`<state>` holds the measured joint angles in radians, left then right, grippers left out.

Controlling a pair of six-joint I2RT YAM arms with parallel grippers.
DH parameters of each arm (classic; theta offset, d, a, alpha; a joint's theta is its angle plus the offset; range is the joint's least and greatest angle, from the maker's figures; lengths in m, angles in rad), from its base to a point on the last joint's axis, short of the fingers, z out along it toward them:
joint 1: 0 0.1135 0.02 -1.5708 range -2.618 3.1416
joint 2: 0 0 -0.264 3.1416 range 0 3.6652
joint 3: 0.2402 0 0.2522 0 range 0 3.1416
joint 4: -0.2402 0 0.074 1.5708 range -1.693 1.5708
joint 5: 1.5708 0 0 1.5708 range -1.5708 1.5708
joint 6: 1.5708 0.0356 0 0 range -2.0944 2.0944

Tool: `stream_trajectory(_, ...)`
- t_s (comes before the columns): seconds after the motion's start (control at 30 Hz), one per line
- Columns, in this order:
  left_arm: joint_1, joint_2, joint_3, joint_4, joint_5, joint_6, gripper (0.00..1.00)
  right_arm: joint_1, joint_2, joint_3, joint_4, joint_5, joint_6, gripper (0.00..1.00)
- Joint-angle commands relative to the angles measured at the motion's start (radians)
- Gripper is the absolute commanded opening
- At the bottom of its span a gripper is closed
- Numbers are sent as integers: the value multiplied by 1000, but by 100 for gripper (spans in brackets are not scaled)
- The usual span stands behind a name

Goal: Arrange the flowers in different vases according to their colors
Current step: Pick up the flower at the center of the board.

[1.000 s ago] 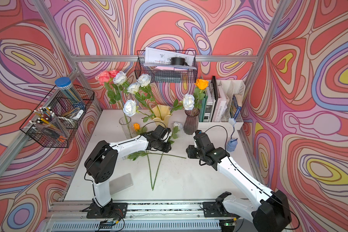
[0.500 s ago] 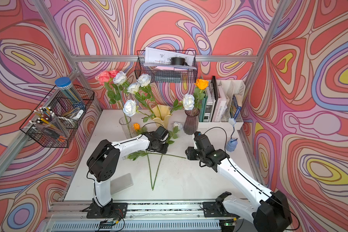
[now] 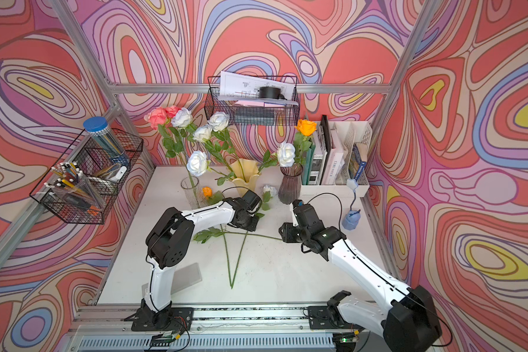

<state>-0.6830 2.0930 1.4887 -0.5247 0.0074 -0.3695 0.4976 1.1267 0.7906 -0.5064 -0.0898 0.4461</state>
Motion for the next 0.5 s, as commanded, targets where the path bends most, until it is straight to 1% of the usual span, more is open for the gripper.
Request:
stream_trajectory(0.0,-6,29,10,-48,-12,19,14,-4,2,-9,25,-11,-7,47)
stream_trajectory(0.07,-9,13,6,-44,-9,17,5,-4,-6,-10,21,-2,-6,47)
stream_trajectory(0.23,-19,-41,22,-67,-30,14,0,-5,-37,-8,7,36,-14,47)
stream_trajectory(0.33,-27,-107,12,-57,-35,14,0,-5,-61,-16,8,53,-22,47)
stream_trajectory(0.47,-58,-244,-26,-41,-46,35,0,-6,-87,-24,-4,78,-33,47)
